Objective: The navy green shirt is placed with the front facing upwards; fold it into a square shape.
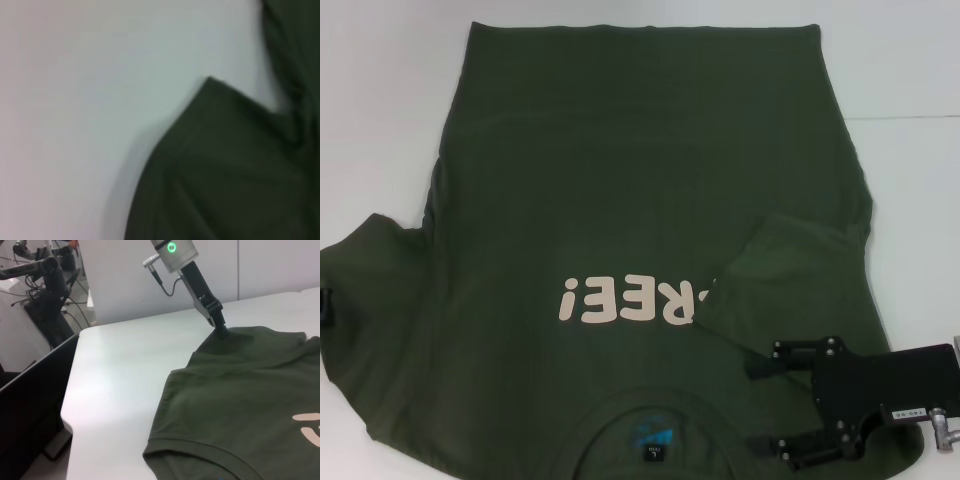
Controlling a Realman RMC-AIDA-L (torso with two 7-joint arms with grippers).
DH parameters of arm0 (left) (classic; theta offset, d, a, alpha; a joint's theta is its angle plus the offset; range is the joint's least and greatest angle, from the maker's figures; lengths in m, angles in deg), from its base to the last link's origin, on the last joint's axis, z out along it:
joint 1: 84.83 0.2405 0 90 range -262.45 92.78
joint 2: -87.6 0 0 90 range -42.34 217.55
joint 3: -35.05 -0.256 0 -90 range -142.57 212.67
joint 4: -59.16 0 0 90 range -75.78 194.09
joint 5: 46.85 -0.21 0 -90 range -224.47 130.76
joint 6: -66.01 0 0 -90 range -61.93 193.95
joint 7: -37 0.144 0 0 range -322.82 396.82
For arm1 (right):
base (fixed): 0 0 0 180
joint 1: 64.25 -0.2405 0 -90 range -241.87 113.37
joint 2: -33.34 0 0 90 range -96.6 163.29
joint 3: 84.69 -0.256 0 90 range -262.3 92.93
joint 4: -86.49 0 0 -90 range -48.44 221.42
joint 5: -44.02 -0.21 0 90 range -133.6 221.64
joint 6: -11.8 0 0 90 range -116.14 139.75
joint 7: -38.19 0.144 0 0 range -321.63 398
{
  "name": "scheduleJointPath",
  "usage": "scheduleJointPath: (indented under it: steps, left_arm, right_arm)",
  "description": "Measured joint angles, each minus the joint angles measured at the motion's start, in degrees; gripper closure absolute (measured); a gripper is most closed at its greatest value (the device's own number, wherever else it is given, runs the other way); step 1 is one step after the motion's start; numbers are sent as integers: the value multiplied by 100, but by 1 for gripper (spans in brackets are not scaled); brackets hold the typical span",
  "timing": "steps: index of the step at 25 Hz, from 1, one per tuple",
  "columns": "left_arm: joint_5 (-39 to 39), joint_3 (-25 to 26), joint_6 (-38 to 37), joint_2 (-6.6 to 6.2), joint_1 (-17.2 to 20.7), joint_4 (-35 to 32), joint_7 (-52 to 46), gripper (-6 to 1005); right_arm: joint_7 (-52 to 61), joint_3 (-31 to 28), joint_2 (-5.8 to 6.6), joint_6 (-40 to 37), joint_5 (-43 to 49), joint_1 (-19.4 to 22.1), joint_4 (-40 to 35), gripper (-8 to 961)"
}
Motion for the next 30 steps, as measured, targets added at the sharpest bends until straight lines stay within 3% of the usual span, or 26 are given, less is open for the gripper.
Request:
scheduleJointPath:
  steps: [7,16,25,30]
  left_arm:
    - [27,-462,-408,296,-64,-869,-72,965]
    - [528,-1621,-396,331,-241,-817,-413,960]
    - [979,-1989,157,325,-683,209,-419,955]
    - [1005,-1970,296,323,-730,360,-404,952]
  right_arm:
    - [0,-81,8,2,-1,37,10,85]
    - [-2,-83,2,13,-1,98,21,85]
    - [-1,-90,0,19,0,101,19,85]
    - [0,-90,0,19,0,101,19,85]
